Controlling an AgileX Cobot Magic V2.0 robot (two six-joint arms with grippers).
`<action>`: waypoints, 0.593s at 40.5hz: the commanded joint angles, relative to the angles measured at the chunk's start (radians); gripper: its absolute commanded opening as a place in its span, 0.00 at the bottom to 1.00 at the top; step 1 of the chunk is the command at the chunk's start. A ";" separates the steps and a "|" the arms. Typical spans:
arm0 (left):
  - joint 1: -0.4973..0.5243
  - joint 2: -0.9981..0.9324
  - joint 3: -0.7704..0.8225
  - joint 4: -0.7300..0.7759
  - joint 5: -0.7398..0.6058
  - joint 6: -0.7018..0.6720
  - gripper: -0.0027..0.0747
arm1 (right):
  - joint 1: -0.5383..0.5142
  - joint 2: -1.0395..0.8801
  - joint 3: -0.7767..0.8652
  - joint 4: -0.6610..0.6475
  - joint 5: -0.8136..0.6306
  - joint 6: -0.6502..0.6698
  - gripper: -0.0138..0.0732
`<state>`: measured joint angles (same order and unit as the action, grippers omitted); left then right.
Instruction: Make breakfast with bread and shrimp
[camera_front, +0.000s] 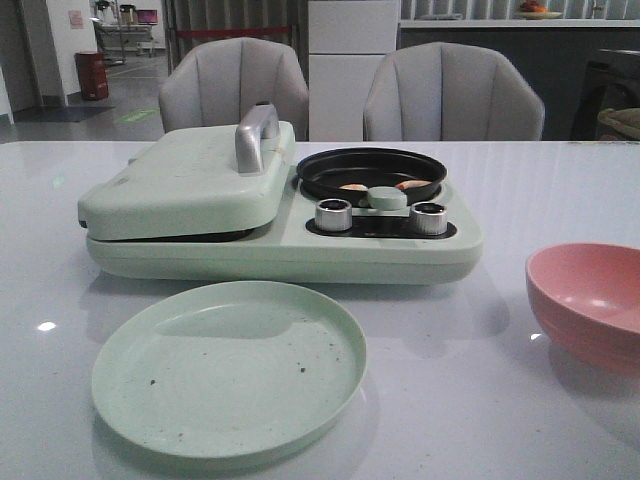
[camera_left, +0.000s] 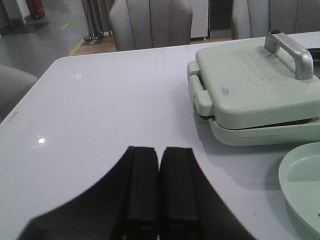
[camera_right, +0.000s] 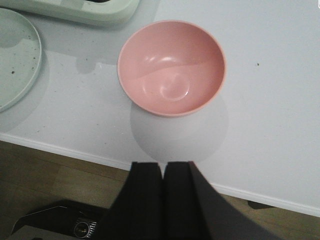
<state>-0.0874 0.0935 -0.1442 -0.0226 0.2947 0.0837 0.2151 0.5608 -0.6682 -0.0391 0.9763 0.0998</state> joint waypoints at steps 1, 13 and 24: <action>0.014 -0.047 0.034 -0.013 -0.166 -0.002 0.16 | -0.003 0.000 -0.025 -0.014 -0.052 -0.001 0.20; 0.032 -0.122 0.150 -0.041 -0.343 -0.004 0.16 | -0.003 0.000 -0.025 -0.014 -0.052 -0.001 0.20; 0.032 -0.120 0.152 -0.049 -0.361 -0.004 0.16 | -0.003 0.000 -0.025 -0.014 -0.052 -0.001 0.20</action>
<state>-0.0574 -0.0032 0.0005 -0.0624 0.0333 0.0837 0.2151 0.5608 -0.6682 -0.0391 0.9784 0.0998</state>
